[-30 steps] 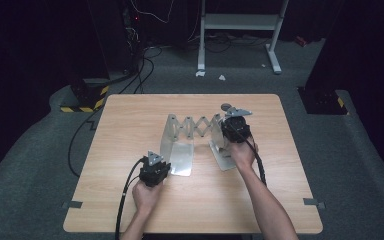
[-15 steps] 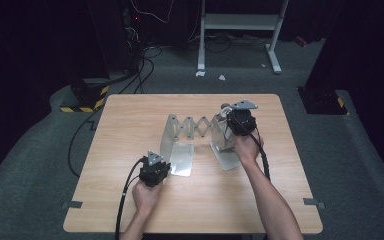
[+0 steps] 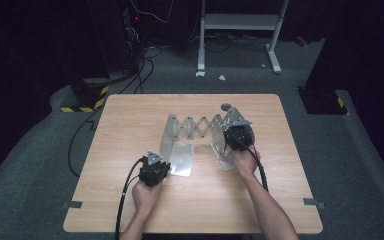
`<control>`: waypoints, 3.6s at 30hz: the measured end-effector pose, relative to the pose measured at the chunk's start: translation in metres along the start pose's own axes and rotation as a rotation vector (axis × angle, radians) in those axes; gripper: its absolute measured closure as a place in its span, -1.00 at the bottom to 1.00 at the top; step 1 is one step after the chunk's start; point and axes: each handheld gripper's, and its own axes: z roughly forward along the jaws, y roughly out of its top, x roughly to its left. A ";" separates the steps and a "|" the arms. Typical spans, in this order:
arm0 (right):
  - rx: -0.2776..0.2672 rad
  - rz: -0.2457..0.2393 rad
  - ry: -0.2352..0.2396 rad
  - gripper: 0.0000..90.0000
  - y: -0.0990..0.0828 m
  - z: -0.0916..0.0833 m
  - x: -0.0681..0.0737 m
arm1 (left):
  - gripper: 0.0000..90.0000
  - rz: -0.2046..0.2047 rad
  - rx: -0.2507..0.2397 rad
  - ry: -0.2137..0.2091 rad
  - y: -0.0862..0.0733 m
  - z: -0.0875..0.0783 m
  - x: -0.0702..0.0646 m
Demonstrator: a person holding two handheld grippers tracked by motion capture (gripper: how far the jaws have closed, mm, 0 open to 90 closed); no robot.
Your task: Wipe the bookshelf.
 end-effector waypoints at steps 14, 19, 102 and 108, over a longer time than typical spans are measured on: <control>0.090 -0.011 0.039 0.77 -0.024 0.016 0.001 | 0.79 0.005 0.001 0.003 0.000 0.000 0.000; 0.097 -0.020 0.071 0.44 -0.024 0.021 0.004 | 0.79 0.009 -0.001 0.006 0.000 0.000 0.000; 0.099 -0.080 -0.014 0.83 -0.055 -0.012 0.007 | 0.80 0.017 -0.001 0.020 0.000 0.001 -0.001; 0.105 -0.086 -0.039 0.83 -0.043 -0.001 0.009 | 0.80 0.015 0.000 0.020 0.000 0.001 -0.001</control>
